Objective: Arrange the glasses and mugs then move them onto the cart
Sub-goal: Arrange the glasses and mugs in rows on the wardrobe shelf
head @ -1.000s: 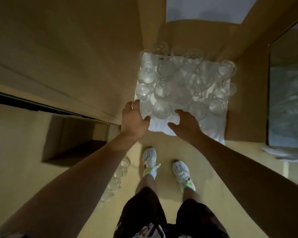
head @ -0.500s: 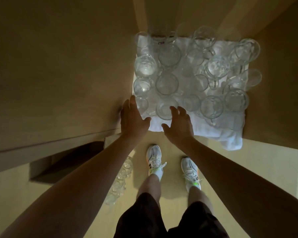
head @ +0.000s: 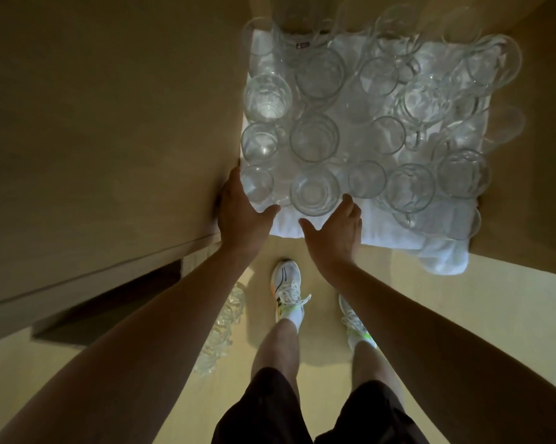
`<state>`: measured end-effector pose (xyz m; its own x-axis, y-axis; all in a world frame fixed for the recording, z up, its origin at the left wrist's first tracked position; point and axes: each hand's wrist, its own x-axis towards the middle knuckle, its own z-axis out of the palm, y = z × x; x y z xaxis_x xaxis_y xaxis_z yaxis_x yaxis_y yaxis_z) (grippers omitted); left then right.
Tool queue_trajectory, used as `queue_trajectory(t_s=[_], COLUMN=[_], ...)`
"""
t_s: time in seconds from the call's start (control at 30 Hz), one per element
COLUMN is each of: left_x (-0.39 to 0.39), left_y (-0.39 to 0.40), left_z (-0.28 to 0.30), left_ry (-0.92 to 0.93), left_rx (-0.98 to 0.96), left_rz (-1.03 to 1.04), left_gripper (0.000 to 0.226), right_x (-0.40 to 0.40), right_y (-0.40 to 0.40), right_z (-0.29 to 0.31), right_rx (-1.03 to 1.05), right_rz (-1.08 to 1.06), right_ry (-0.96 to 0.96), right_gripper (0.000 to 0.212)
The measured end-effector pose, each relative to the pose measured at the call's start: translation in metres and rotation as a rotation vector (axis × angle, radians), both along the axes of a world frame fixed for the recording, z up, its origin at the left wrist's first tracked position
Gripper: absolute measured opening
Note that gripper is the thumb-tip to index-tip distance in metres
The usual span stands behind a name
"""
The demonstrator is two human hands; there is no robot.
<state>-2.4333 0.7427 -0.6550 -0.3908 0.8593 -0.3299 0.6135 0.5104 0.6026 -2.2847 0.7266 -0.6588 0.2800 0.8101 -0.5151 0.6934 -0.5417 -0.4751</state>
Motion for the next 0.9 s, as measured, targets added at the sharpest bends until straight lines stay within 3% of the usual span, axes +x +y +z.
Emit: queue_trajectory(t_s=[0.13,0.33,0.53,0.73,0.9], left_x=[0.001,0.000,-0.002,0.001,0.000], left_y=[0.000,0.004,0.005,0.000,-0.011], left_z=[-0.011,-0.021,-0.021,-0.010,0.019], left_ry=[-0.011,-0.046,-0.035,-0.026,-0.011], left_rx=[0.070,0.012,0.009,0.039,0.068], left_rz=[0.060,0.143,0.162,0.160,0.098], left_gripper=[0.088,0.086,0.087,0.086,0.069], right_x=[-0.009,-0.021,-0.027,-0.028,-0.019], right_y=[0.002,0.004,0.013,0.015,0.003], right_z=[-0.020,-0.036,-0.039,-0.031,-0.002], right_rx=[0.019,0.121,0.118,0.182,0.196], right_rz=[-0.070,-0.185,-0.092,-0.088,-0.064], right_ry=[0.068,0.036,-0.010,0.013,0.084], right_gripper=[0.104,0.105,0.119,0.100,0.097])
